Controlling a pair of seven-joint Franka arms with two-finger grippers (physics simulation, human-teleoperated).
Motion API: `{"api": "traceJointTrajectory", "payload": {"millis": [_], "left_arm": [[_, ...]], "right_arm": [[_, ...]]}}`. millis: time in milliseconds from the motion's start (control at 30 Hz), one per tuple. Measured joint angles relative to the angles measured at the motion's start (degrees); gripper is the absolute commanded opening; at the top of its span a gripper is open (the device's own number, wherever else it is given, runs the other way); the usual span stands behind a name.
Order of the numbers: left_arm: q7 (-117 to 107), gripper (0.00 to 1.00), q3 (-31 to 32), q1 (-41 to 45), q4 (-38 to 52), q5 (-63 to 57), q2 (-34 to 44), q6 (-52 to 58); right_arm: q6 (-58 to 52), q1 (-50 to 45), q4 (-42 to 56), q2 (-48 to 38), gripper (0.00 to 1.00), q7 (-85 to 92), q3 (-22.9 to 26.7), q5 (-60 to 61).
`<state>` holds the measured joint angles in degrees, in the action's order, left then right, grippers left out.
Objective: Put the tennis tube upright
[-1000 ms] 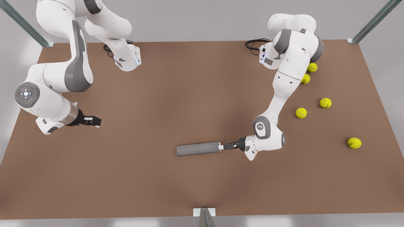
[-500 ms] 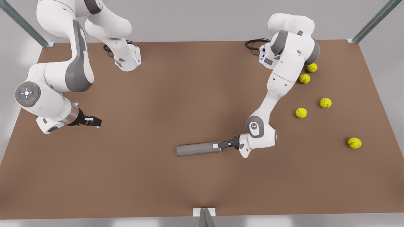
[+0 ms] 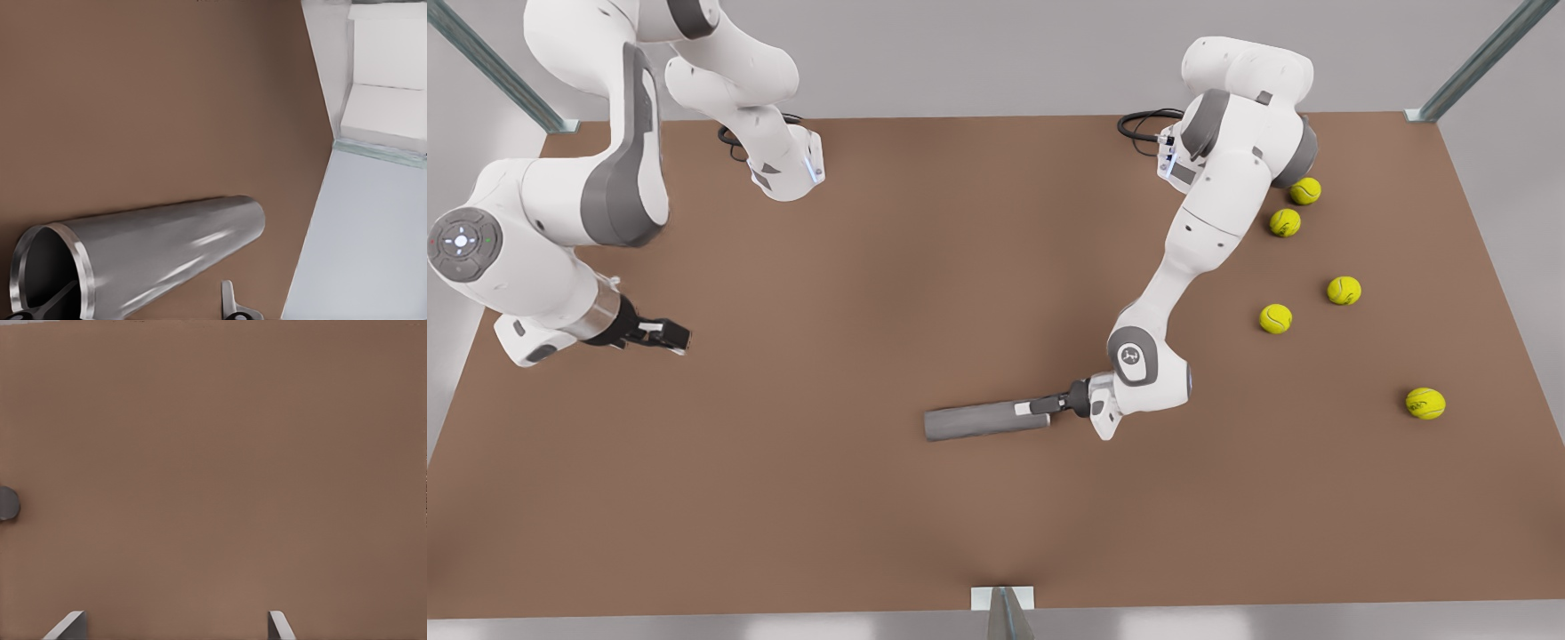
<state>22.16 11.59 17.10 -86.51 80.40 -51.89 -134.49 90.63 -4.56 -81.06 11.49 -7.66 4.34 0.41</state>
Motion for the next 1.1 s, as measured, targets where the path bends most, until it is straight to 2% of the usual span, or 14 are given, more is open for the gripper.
{"api": "traceJointTrajectory", "payload": {"millis": [100, 600, 700, 800, 900, 967, 1000, 1067, 1100], "left_arm": [[0.69, 1.00, 0.04, -0.11, 0.01, 1.49, 0.10, 0.22], [2.73, 1.00, 0.40, -1.04, 0.04, 7.74, 2.40, 2.04], [2.83, 0.67, 0.25, -1.40, 0.01, 8.28, 3.06, 2.52], [2.92, 0.60, 0.22, -1.41, 0.06, 8.59, 3.07, 2.69], [3.02, 0.48, 0.19, -1.36, 0.01, 8.70, 2.99, 2.62], [3.11, 0.46, 0.22, -1.08, 0.01, 8.81, 2.90, 2.54], [3.15, 0.40, 0.20, -0.91, 0.01, 8.90, 2.85, 2.50], [3.22, 0.21, 0.18, -0.74, 0.01, 9.11, 2.79, 2.42], [3.21, 0.21, 0.19, -0.70, 0.01, 9.19, 2.79, 2.35]], "right_arm": [[-0.30, 2.80, 0.09, -0.85, 1.00, 0.26, 0.40, 0.93], [-0.36, 2.38, -0.23, -1.06, 1.00, 1.09, 0.39, 0.34], [-0.46, 2.32, -0.18, -1.06, 1.00, 1.17, 0.39, 0.34], [-0.55, 2.39, -0.18, -1.06, 1.00, 1.23, 0.39, 0.34], [-0.61, 2.44, -0.18, -1.05, 1.00, 1.28, 0.39, 0.34], [-0.63, 2.46, -0.18, -1.03, 1.00, 1.31, 0.39, 0.34], [-0.64, 2.46, -0.18, -1.03, 1.00, 1.33, 0.39, 0.35], [-0.66, 2.46, -0.18, -1.01, 1.00, 1.35, 0.39, 0.39], [-0.66, 2.46, -0.18, -0.99, 1.00, 1.37, 0.39, 0.40]]}}
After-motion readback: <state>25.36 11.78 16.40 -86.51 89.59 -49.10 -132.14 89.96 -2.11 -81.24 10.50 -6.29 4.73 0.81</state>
